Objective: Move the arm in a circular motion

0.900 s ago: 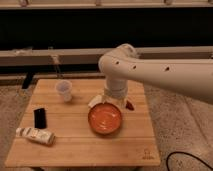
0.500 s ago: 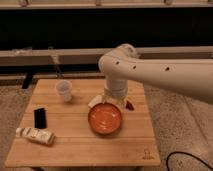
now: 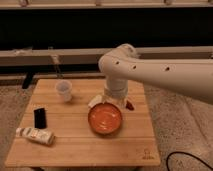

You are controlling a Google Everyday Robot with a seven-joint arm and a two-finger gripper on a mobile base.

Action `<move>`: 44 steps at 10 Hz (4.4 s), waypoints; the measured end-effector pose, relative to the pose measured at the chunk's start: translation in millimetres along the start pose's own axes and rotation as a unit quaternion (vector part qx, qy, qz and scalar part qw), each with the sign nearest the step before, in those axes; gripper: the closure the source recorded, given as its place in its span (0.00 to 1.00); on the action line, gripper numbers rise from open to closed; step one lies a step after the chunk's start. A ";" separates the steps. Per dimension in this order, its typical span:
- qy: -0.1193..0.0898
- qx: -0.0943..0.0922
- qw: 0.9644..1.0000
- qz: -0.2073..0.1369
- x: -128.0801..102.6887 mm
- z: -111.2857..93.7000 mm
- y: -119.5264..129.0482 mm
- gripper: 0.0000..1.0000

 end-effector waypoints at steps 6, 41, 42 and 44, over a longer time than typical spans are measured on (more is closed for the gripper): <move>0.000 -0.001 1.000 0.000 -0.5 -0.2 0.6 0.35; 0.020 0.033 0.982 -0.184 -47.7 24.3 206.3 0.35; 0.023 0.032 0.980 -0.194 -27.5 22.2 219.8 0.35; 0.025 0.036 0.978 -0.204 -5.9 17.9 221.1 0.35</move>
